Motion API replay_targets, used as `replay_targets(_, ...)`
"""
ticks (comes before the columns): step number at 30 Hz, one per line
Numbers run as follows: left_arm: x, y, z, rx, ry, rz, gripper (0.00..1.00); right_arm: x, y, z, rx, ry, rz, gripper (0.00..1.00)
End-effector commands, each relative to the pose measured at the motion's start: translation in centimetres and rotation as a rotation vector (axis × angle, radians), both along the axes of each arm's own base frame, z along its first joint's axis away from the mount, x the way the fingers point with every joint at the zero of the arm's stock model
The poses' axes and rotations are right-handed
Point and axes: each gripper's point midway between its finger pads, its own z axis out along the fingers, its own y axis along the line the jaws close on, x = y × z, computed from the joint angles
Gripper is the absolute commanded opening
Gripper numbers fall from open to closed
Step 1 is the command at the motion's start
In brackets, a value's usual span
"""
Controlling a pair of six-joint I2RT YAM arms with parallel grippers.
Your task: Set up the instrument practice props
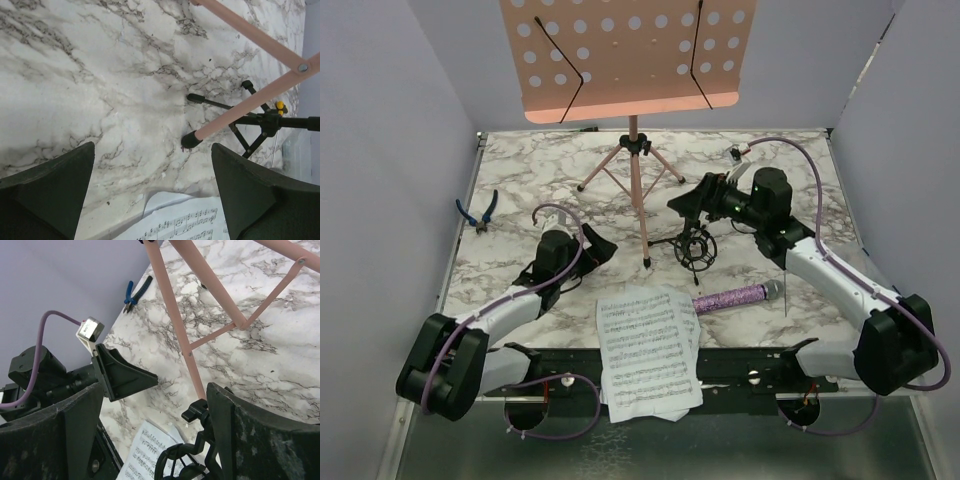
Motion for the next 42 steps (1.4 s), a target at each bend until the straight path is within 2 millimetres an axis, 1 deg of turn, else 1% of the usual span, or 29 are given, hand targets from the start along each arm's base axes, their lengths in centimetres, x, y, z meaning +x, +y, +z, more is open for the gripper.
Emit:
replay_targets(1, -3.0, 0.9, -1.9, 0.029, 0.089, -0.022, 0.99, -1.3, -0.2, 1.6, 0.04, -0.017, 0.023, 0.88)
replay_targets(4, -4.7, 1.4, -2.8, 0.027, 0.126, -0.024, 0.99, -1.9, -0.3, 2.4, 0.057, -0.025, 0.026, 0.89)
replay_targets(10, -7.8, 1.6, -3.6, -0.066, 0.181, -0.007, 0.98, -3.0, -0.7, 3.7, 0.084, -0.037, 0.031, 0.89)
replay_targets(12, -8.7, 1.8, -4.3, -0.083, 0.221, 0.012, 0.97, -3.3, -0.7, 3.8, 0.093, -0.032, 0.032, 0.89)
replay_targets(16, -10.4, 1.7, -5.2, -0.118, 0.274, -0.002, 0.95, -4.0, -0.7, 3.6, 0.117, -0.017, 0.044, 0.89)
replay_targets(19, -11.3, 1.6, -6.0, -0.13, 0.305, -0.013, 0.93, -4.2, -0.8, 3.3, 0.118, -0.009, 0.047, 0.89)
replay_targets(23, -12.8, 2.0, -7.8, -0.104, 0.371, -0.017, 0.92, -4.7, -0.8, 3.3, 0.12, -0.008, 0.061, 0.89)
replay_targets(27, -13.5, 2.0, -8.5, -0.074, 0.391, -0.056, 0.88, -4.9, -1.1, 2.7, 0.115, -0.002, 0.041, 0.89)
replay_targets(35, -14.0, 1.0, -8.3, -0.049, 0.37, -0.134, 0.78, -5.1, -1.8, 2.4, 0.111, -0.009, 0.005, 0.89)
replay_targets(36, -14.0, 0.8, -8.1, -0.052, 0.363, -0.145, 0.75, -5.1, -1.8, 2.3, 0.11, -0.009, 0.005, 0.9)
replay_targets(39, -14.0, 0.4, -7.6, -0.057, 0.342, -0.165, 0.7, -5.3, -1.8, 1.8, 0.107, 0.004, 0.007, 0.89)
replay_targets(42, -14.1, 0.3, -7.6, -0.04, 0.33, -0.186, 0.64, -5.5, -2.0, 1.3, 0.095, 0.008, 0.005, 0.89)
